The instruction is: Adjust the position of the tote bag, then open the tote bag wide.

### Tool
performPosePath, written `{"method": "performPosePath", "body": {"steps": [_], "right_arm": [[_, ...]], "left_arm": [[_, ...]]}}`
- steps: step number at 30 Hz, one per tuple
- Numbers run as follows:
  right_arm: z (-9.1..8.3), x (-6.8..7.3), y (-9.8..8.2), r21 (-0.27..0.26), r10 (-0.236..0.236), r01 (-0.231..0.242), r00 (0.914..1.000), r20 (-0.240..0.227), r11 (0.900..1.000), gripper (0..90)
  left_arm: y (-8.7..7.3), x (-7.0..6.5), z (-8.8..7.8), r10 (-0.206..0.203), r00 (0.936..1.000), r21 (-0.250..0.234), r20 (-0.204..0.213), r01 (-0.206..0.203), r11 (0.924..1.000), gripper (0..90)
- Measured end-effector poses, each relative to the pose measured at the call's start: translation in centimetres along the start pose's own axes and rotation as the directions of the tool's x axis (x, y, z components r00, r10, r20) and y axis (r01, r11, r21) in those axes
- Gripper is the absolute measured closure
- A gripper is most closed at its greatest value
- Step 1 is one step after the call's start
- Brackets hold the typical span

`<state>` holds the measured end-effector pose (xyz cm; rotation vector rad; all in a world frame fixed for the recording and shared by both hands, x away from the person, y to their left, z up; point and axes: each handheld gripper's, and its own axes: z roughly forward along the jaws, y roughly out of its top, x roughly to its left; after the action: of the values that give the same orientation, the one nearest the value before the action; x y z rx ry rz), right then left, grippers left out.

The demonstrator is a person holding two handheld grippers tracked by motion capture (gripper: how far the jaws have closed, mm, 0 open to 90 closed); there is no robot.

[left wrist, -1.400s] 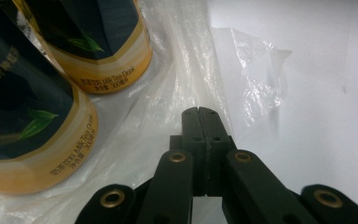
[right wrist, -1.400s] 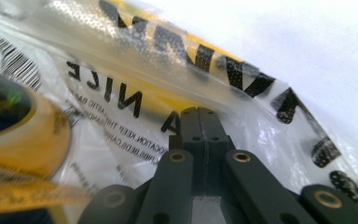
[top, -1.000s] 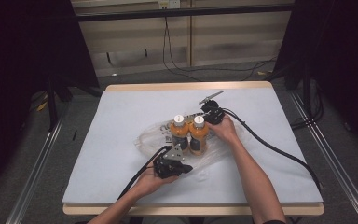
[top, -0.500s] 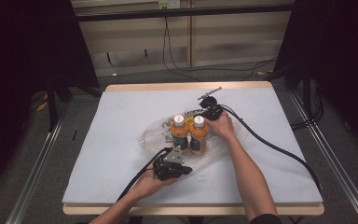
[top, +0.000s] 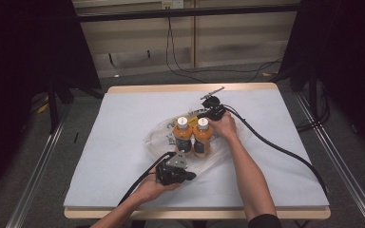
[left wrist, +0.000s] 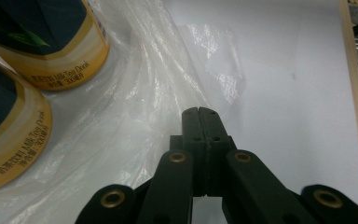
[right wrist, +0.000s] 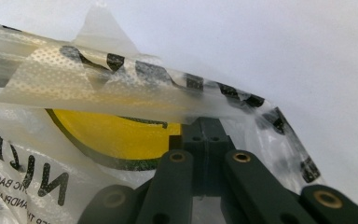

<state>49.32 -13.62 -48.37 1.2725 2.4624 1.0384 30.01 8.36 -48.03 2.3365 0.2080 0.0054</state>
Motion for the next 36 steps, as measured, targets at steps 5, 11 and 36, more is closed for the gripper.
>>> {"method": "performPosePath", "body": {"steps": [5,11,36], "right_arm": [[0.1,-0.2,0.1,-0.002,0.013,-0.013,0.9999,0.008,1.000,90.0],[0.1,-0.1,0.2,-0.001,0.011,-0.011,0.9998,0.017,1.000,90.0],[-8.7,2.0,-2.4,-0.195,-0.040,0.038,0.9992,-0.007,0.980,39.9]], "left_arm": [[0.0,0.0,0.0,-0.009,1.0000,-0.002,-0.001,0.009,1.0000,90.0],[-0.2,0.3,-0.1,-0.036,0.9991,-0.009,0.021,0.036,0.9993,90.0],[0.6,2.0,-5.5,-0.167,0.9758,-0.247,-0.142,0.128,0.9604,27.9]]}}
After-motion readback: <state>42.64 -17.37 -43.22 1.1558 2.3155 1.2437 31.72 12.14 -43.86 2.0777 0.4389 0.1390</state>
